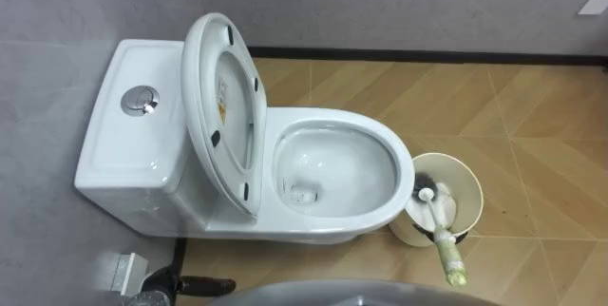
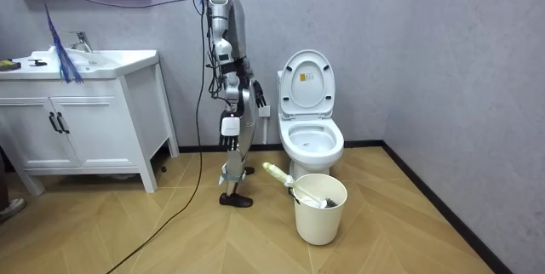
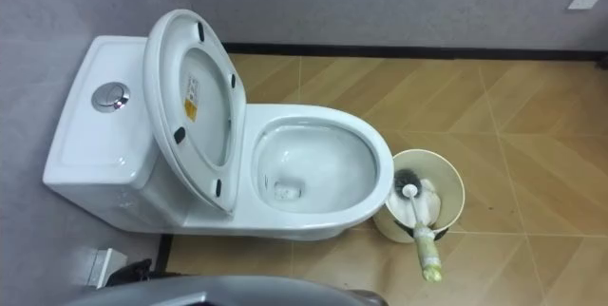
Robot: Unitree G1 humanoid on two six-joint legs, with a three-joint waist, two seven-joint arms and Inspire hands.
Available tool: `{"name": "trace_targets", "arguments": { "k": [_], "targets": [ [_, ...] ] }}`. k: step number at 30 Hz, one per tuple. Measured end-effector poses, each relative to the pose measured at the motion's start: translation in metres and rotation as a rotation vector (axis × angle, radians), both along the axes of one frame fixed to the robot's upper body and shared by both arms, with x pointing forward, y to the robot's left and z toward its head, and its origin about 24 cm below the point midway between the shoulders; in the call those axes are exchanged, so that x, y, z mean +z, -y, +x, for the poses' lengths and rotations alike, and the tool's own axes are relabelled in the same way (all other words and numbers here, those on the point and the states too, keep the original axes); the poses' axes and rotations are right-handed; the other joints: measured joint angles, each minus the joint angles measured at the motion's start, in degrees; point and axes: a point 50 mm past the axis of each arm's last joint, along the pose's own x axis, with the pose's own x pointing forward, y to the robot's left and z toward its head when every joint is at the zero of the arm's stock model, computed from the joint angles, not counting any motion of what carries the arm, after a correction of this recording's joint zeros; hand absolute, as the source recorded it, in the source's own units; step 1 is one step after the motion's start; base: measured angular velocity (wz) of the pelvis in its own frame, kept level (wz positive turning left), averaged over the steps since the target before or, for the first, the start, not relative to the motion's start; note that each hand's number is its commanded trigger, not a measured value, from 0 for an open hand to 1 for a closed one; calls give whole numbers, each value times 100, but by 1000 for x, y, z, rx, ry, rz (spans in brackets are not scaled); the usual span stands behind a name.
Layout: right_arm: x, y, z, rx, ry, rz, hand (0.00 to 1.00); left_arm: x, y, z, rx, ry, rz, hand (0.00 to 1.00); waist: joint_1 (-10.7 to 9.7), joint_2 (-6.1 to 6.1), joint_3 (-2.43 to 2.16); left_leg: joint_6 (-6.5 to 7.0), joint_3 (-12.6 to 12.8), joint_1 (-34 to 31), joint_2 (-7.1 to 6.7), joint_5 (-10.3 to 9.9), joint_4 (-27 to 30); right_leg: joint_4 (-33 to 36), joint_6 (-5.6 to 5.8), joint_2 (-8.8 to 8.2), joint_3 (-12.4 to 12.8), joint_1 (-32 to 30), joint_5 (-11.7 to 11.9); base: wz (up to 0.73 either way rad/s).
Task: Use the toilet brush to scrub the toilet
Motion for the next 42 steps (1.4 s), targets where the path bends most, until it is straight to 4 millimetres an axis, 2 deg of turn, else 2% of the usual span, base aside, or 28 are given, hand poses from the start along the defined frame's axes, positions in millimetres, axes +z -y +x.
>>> {"name": "trace_targets", "arguments": {
  "k": [12, 23, 29, 31, 34, 38, 42],
  "targets": [
    [0, 1, 15, 28, 89, -26, 0, 0, 0, 0, 4, 16, -2, 0, -3, 20, 12, 0, 2, -70, -1, 0, 14, -4, 0, 1, -11, -12, 0, 0],
    [5, 11, 45, 108, 292, -177, 0, 1, -1, -2, -6, 60, 53, 0, 20, 94, 2, 0, 15, -123, 0, 0, 15, -5, 0, 2, -27, -111, 0, 0],
    [17, 9, 96, 99, 578, -221, 0, 2, 0, -3, -14, 84, 59, 0, 40, 85, 27, -1, 30, -202, 1, 1, 24, -22, -2, 1, -35, -186, 1, 0],
    [24, 6, 114, 86, 684, -232, 0, 2, -1, -3, -15, 94, 61, 0, 46, 69, 12, 0, 8, -278, -1, 2, 32, -22, -2, -6, -66, -235, 1, 4],
    [31, 7, 128, 75, 779, -276, 0, 2, -3, -8, -16, 90, 66, 0, 35, 66, 15, 2, -27, -342, -7, 3, 51, -18, -2, -24, -165, -272, 1, 8],
    [34, 8, 135, 40, 840, -316, 0, 3, -5, -7, -18, 107, 70, 0, 26, 38, 25, 4, -101, -474, -28, 4, 116, -24, -2, -49, -242, -316, 1, 11],
    [37, 10, 141, -13, 877, -360, 0, 5, -7, 6, -28, 144, 77, 0, 32, -3, 42, 7, -176, -752, -31, 6, 231, -2, -7, -61, -342, -518, 4, 9]
  ]
}}
